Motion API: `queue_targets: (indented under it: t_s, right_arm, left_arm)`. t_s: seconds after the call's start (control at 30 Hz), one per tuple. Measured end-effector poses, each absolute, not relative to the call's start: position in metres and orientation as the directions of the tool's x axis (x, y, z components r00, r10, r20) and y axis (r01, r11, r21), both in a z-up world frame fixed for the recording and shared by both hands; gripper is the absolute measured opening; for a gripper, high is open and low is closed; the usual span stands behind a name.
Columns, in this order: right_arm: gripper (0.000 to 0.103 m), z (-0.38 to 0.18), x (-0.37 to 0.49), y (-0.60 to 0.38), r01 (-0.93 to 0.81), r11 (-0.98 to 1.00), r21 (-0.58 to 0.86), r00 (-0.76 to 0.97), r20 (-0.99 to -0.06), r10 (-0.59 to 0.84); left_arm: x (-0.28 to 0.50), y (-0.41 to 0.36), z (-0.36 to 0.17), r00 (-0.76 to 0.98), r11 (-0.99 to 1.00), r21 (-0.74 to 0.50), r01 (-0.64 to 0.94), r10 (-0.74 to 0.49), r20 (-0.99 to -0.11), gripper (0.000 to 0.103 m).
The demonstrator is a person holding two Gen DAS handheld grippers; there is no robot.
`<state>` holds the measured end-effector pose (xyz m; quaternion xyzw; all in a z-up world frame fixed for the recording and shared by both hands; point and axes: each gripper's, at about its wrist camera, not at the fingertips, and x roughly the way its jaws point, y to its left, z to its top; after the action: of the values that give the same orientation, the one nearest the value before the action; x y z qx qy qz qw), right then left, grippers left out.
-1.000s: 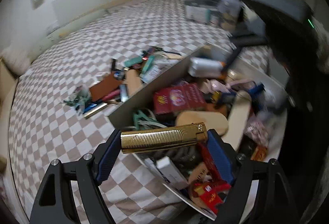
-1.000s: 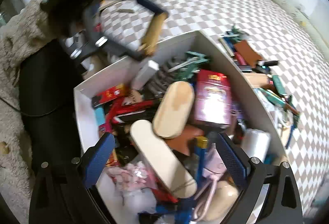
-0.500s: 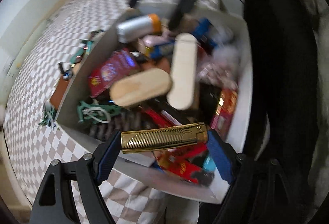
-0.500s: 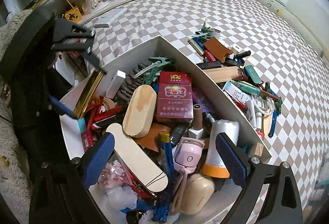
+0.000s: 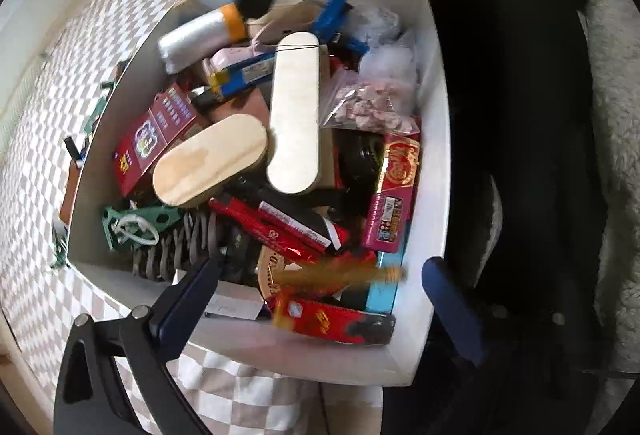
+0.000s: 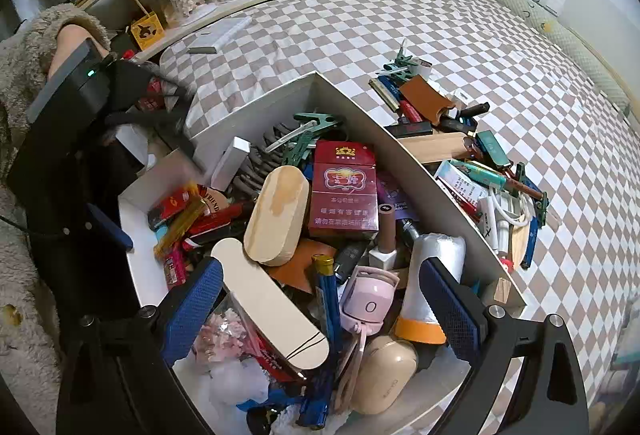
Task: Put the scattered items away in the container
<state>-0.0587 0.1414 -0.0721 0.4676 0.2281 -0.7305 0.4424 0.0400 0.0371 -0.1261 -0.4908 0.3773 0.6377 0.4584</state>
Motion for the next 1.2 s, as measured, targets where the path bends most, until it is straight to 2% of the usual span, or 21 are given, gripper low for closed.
queue_targets:
  t_s: [0.67, 1.0, 1.2]
  right_arm:
    - [0.098, -0.063, -0.053, 0.135, 0.867, -0.495, 0.058, -0.194, -0.876, -0.442]
    - [0.098, -0.042, -0.047, 0.137, 0.846, -0.532, 0.043, -0.255, -0.843, -0.474]
    - [0.098, -0.023, -0.042, 0.143, 0.812, -0.583, 0.030, -0.325, -0.806, -0.495]
  left_arm:
    - [0.042, 0.021, -0.108, -0.167, -0.386, 0.057, -0.921, 0.258, -0.951, 0.103]
    - [0.039, 0.015, -0.075, -0.274, -0.477, 0.085, -0.875, 0.343, -0.899, 0.103]
    - [0.029, 0.018, -0.053, -0.368, -0.556, 0.095, -0.825, 0.402, -0.838, 0.103]
